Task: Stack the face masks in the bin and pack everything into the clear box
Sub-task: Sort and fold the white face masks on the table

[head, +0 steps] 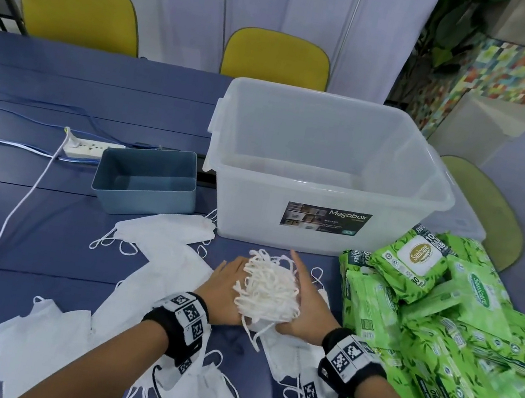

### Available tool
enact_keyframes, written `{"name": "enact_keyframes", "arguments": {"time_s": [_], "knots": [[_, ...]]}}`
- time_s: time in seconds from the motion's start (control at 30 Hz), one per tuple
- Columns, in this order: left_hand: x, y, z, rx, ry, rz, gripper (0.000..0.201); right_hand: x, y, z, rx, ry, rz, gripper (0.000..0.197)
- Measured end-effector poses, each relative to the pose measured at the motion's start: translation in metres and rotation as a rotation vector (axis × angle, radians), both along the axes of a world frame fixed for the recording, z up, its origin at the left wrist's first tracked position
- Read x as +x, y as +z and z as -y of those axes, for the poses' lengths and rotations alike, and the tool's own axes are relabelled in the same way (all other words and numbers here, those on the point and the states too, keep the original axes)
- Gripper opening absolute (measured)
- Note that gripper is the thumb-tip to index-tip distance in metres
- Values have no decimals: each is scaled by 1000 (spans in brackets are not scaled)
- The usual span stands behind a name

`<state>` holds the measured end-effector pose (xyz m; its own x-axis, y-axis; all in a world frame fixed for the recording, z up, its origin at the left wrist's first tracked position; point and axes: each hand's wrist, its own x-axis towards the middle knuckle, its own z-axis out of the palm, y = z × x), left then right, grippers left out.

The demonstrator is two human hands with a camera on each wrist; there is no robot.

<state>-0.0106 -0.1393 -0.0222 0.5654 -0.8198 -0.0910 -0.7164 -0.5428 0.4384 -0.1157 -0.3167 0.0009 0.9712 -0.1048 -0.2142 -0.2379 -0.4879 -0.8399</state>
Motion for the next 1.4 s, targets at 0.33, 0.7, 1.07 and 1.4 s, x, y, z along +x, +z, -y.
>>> {"name": "enact_keyframes", "arguments": {"time_s": [0.33, 0.7, 1.07, 1.4], "knots": [[2, -31, -10, 87, -81, 100, 124, -5, -41, 19, -199, -23, -77, 128], [3, -27, 1, -207, -184, 105, 53, 1, -41, 15, -229, 66, 33, 105], [9, -25, 8, 47, 78, 13, 86, 13, -29, 3, -273, 8, 80, 79], [-40, 0, -85, 244, -1, -137, 91, 9, -20, 14, -84, -357, 85, 80]]}}
